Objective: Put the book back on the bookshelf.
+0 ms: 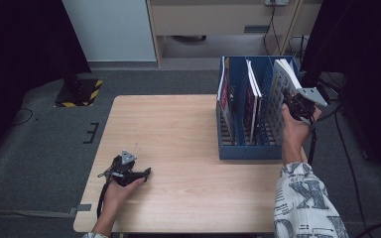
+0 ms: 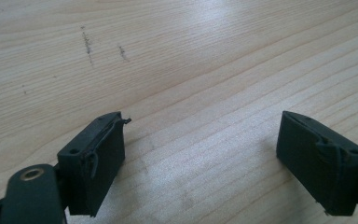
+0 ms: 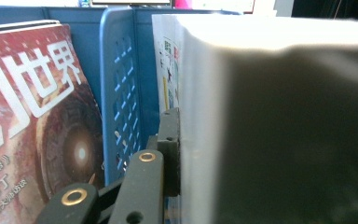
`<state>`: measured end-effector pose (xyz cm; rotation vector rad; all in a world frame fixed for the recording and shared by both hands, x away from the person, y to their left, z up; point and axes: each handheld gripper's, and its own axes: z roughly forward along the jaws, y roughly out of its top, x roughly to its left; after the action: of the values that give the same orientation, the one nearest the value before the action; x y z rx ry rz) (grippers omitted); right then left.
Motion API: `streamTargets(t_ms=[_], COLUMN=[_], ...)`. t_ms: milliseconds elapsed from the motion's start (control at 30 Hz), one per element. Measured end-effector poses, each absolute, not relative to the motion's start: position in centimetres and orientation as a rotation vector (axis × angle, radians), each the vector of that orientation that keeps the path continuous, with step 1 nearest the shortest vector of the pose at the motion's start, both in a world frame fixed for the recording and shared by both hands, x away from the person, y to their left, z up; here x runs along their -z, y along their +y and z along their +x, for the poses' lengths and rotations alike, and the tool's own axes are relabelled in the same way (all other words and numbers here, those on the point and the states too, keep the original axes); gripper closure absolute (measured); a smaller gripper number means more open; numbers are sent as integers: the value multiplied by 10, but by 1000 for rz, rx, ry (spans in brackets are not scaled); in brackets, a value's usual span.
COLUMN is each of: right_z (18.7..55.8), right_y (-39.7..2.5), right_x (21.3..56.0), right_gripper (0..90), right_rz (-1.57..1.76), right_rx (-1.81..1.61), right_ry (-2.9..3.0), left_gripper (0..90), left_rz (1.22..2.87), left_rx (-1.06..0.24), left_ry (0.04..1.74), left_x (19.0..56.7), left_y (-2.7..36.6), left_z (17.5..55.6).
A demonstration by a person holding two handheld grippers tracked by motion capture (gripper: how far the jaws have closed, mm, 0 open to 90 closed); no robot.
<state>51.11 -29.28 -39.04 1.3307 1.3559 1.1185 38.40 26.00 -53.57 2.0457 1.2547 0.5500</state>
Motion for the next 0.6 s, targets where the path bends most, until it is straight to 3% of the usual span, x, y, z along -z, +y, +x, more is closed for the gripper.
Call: streamTargets(t_ms=[400,600], right_z=[507,507], right_y=[-277,-272], right_x=[400,396], right_gripper=[699,555], right_rz=[1314,1321], right_rx=[-1156,-1187], right_ry=[1384,1397], left_gripper=[143,143], left_rz=[2045,2046], left_rx=[-550,-550], left_ry=[1255,1255], left_x=[536,536], left_y=[260,260], left_z=[384,384])
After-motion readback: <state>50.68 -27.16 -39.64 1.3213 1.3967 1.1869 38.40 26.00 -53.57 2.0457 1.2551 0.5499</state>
